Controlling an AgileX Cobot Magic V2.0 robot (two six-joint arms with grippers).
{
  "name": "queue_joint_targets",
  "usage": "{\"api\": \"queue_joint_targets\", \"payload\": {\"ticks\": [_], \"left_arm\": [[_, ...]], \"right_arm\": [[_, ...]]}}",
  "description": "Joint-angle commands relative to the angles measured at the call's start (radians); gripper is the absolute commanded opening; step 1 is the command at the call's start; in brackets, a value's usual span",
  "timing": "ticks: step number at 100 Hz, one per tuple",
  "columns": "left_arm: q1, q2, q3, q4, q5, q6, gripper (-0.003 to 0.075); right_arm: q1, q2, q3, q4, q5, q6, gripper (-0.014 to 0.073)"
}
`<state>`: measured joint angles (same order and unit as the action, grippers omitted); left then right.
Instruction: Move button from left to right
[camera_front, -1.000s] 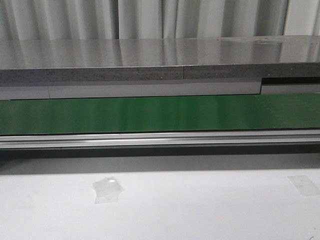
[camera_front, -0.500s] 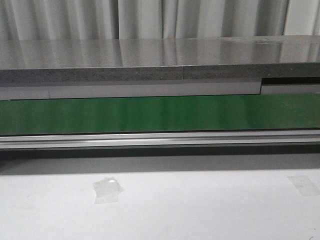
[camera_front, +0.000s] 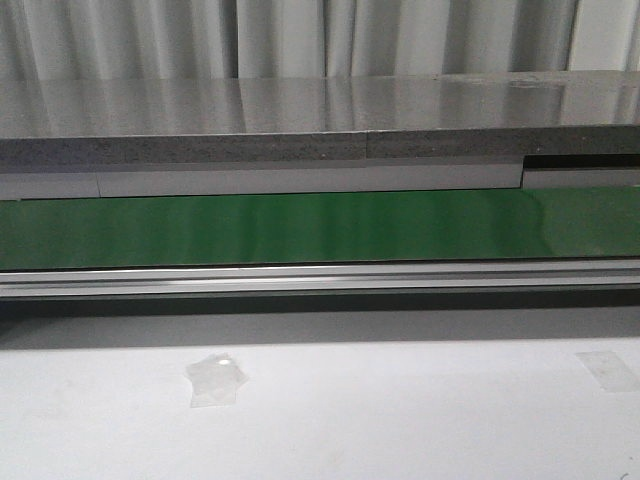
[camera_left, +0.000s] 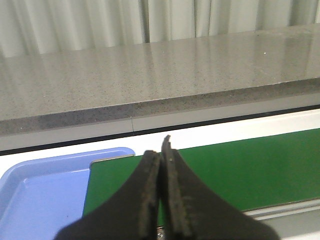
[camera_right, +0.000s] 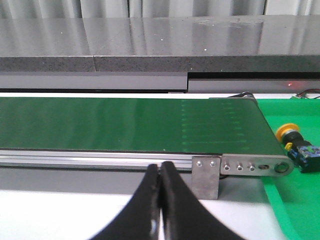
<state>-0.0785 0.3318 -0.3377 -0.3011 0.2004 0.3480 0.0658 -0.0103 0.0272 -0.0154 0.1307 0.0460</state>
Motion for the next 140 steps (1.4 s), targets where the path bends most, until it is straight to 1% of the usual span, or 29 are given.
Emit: {"api": "queue_joint_targets", "payload": {"ticks": [1, 101, 106, 112, 119, 131, 136, 140], "left_arm": [[-0.007, 0.006, -0.028, -0.016, -0.080, -0.007, -0.0020], [-0.007, 0.006, -0.028, -0.016, -0.080, -0.007, -0.0020], [-0.007, 0.006, -0.028, -0.007, -0.080, -0.007, -0.0020], [-0.007, 0.006, -0.025, 0.042, -0.080, -0.007, -0.0020], [-0.007, 0.004, -0.017, 0.126, -0.081, -0.053, -0.0020], [-0.007, -0.025, 0.006, 0.339, -0.081, -0.297, -0.0020], [-0.007, -0.050, 0.022, 0.398, -0.083, -0.361, -0.0020], [-0.007, -0.076, 0.040, 0.411, -0.083, -0.375, -0.0020]], "right_arm": [[-0.001, -0.018, -0.015, -0.011, -0.098, -0.001, -0.0068], [-0.001, -0.018, -0.015, -0.011, -0.096, -0.001, -0.0068], [-0.001, -0.018, -0.015, -0.011, -0.096, -0.001, -0.0068], [-0.001, -0.018, -0.015, -0.011, -0.096, -0.001, -0.0068], [-0.001, -0.018, -0.015, -0.011, -0.096, -0.001, -0.0068], [-0.001, -0.018, -0.015, -0.011, -0.096, -0.001, -0.0068], [-0.001, -0.018, -0.015, -0.011, -0.096, -0.001, -0.0068], [-0.001, -0.018, -0.015, -0.011, -0.096, -0.001, -0.0068]]}}
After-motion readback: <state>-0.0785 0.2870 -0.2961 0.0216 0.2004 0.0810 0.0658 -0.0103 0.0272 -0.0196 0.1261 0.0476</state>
